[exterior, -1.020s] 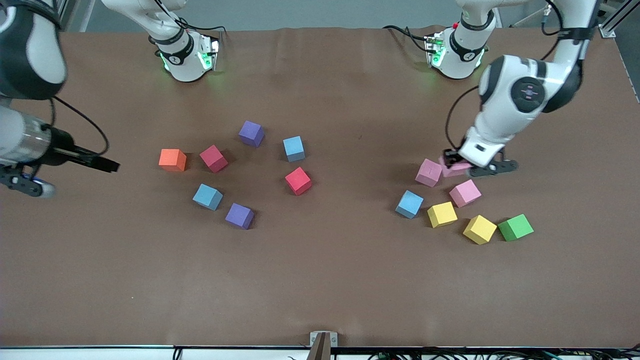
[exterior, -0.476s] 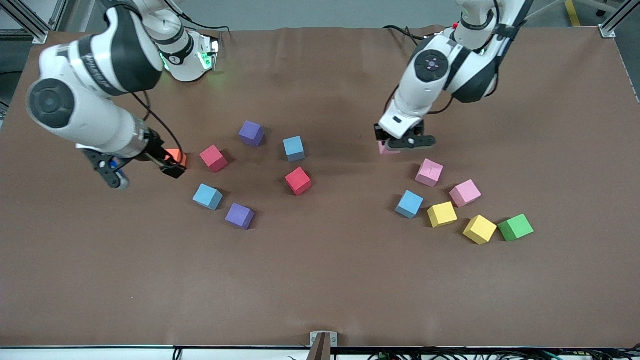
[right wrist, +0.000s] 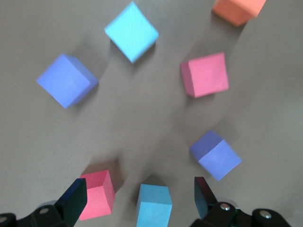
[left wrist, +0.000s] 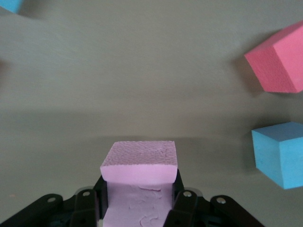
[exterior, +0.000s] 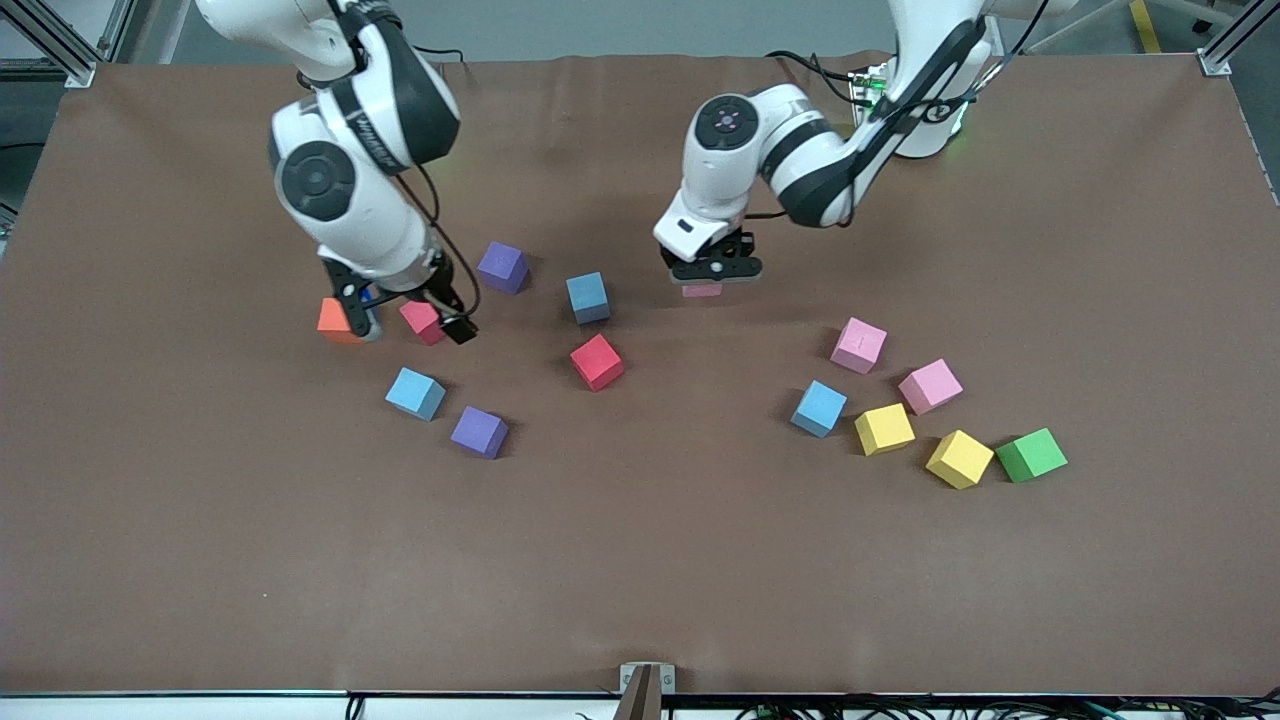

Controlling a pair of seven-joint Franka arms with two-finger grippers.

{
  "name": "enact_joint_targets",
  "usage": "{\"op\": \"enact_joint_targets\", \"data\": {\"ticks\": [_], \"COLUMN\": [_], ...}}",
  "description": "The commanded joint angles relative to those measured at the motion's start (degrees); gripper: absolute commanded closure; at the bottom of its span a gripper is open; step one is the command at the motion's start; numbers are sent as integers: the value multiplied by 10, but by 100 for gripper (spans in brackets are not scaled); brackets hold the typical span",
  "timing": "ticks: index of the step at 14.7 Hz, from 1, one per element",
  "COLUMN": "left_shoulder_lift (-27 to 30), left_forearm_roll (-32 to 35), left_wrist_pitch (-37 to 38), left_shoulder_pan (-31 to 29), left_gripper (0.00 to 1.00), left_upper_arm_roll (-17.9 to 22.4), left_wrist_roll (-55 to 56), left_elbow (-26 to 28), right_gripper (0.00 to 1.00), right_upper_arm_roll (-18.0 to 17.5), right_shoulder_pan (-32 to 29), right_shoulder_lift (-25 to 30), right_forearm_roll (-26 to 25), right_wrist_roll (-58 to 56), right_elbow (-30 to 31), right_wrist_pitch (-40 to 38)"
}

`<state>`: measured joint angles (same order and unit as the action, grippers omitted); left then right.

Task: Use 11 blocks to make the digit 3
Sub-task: 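Carry the pink cube toward the table center with the left gripper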

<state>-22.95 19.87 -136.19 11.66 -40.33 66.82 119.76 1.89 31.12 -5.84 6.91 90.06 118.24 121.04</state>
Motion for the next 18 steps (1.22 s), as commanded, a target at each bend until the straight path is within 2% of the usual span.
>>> {"op": "enact_joint_targets", "data": {"ticks": [1, 4, 9, 12, 18], "left_shoulder_lift": [-73, -111, -156, -169, -178], "left_forearm_roll": [41, 43, 42, 41, 40], "left_wrist_pitch": [3, 3, 3, 3, 3], "left_shoulder_pan": [29, 57, 101, 140, 211], "left_gripper": [60, 60, 60, 60, 60], "left_upper_arm_roll": [1, 3, 17, 50, 118], "left_wrist_roll": [29, 29, 31, 44, 58], "left_elbow": [-52, -79, -118, -144, -187], "right_gripper": [0, 0, 0, 0, 0], "right_upper_arm_roll": [7, 7, 7, 8, 8], "right_shoulder_pan": [46, 66, 59, 52, 48], "right_shoulder_lift": [25, 7, 4, 1, -10], "right_forearm_roll": [12, 12, 12, 12, 12], "right_wrist_roll": [49, 63, 63, 63, 63], "right_elbow": [67, 82, 101, 118, 117], "right_wrist_pitch": [64, 96, 110, 139, 146]}}
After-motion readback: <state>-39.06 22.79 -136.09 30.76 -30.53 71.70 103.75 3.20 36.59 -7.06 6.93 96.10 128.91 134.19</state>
